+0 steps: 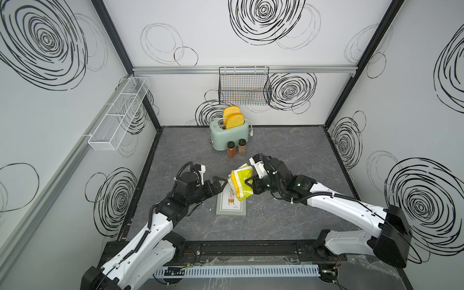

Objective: Wipe the picture frame with a cloth
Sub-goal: Adjust the cleaning item.

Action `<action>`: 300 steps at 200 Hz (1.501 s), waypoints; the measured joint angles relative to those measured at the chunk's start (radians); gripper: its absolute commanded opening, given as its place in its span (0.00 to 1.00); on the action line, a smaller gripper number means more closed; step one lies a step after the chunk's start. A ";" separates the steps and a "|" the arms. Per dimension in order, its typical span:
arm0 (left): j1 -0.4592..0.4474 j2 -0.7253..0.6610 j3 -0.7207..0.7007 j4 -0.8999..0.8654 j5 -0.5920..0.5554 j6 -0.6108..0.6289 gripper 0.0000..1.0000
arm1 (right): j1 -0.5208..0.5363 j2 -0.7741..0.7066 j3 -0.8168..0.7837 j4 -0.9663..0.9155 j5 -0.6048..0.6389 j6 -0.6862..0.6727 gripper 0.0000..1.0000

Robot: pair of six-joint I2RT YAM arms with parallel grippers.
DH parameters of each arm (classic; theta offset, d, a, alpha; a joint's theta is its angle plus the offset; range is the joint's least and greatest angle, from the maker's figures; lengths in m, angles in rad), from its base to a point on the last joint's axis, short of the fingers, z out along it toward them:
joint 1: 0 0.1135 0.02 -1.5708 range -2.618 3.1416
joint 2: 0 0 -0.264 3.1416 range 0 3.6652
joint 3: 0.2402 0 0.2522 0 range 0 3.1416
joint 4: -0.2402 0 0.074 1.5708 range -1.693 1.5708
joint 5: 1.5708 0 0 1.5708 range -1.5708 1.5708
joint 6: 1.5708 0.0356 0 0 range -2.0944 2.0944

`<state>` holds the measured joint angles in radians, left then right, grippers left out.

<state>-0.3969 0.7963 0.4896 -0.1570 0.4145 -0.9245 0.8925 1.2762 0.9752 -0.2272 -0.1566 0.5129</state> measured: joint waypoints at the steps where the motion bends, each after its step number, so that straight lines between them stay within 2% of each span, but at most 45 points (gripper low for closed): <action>1: 0.002 -0.001 -0.003 0.005 0.008 -0.003 1.00 | 0.000 0.000 0.001 0.002 -0.002 0.000 0.00; 30: 0.036 -0.029 -0.059 0.149 0.147 -0.076 1.00 | -0.002 0.003 0.016 0.042 -0.062 0.007 0.00; 61: 0.058 -0.048 -0.109 0.314 0.240 -0.159 1.00 | -0.002 0.034 0.034 0.065 -0.109 0.018 0.00; 125: 0.064 -0.053 -0.172 0.484 0.303 -0.257 0.97 | -0.001 0.068 0.041 0.105 -0.184 0.037 0.00; 138: 0.064 -0.053 -0.175 0.498 0.303 -0.266 0.88 | 0.002 0.077 0.042 0.109 -0.195 0.041 0.00; 160: 0.065 -0.053 -0.177 0.517 0.299 -0.273 0.63 | 0.009 0.092 0.042 0.116 -0.204 0.045 0.00; 189: 0.069 -0.051 -0.191 0.550 0.298 -0.282 0.50 | 0.013 0.094 0.042 0.128 -0.211 0.048 0.00; 212: 0.069 -0.033 -0.204 0.587 0.300 -0.295 0.34 | 0.016 0.094 0.042 0.137 -0.220 0.053 0.00; 219: 0.069 -0.027 -0.206 0.594 0.301 -0.296 0.26 | 0.018 0.095 0.042 0.140 -0.222 0.054 0.00; 229: 0.069 -0.021 -0.208 0.606 0.302 -0.303 0.00 | 0.021 0.098 0.042 0.146 -0.224 0.056 0.00; 234: 0.069 -0.020 -0.208 0.608 0.303 -0.301 0.00 | 0.022 0.100 0.042 0.150 -0.225 0.056 0.00; 244: 0.069 -0.019 -0.208 0.612 0.304 -0.297 0.00 | 0.025 0.104 0.042 0.153 -0.227 0.057 0.06; 248: 0.069 -0.019 -0.208 0.613 0.304 -0.296 0.00 | 0.025 0.105 0.042 0.154 -0.227 0.057 0.13; 255: 0.069 -0.019 -0.209 0.616 0.303 -0.296 0.00 | 0.025 0.107 0.042 0.155 -0.227 0.057 0.32; 274: 0.072 -0.021 -0.216 0.626 0.301 -0.294 0.00 | 0.027 0.107 0.042 0.154 -0.221 0.055 0.67; 288: 0.086 -0.027 -0.206 0.573 0.290 -0.252 0.00 | 0.028 0.106 0.042 0.147 -0.189 0.040 0.71; 300: 0.108 -0.035 -0.158 0.436 0.257 -0.172 0.00 | 0.025 0.101 0.039 0.135 -0.140 0.031 0.72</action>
<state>-0.2890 0.7616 0.3313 0.2790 0.6712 -1.0962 0.9173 1.3769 1.0145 -0.0917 -0.2966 0.5434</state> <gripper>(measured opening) 0.105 0.708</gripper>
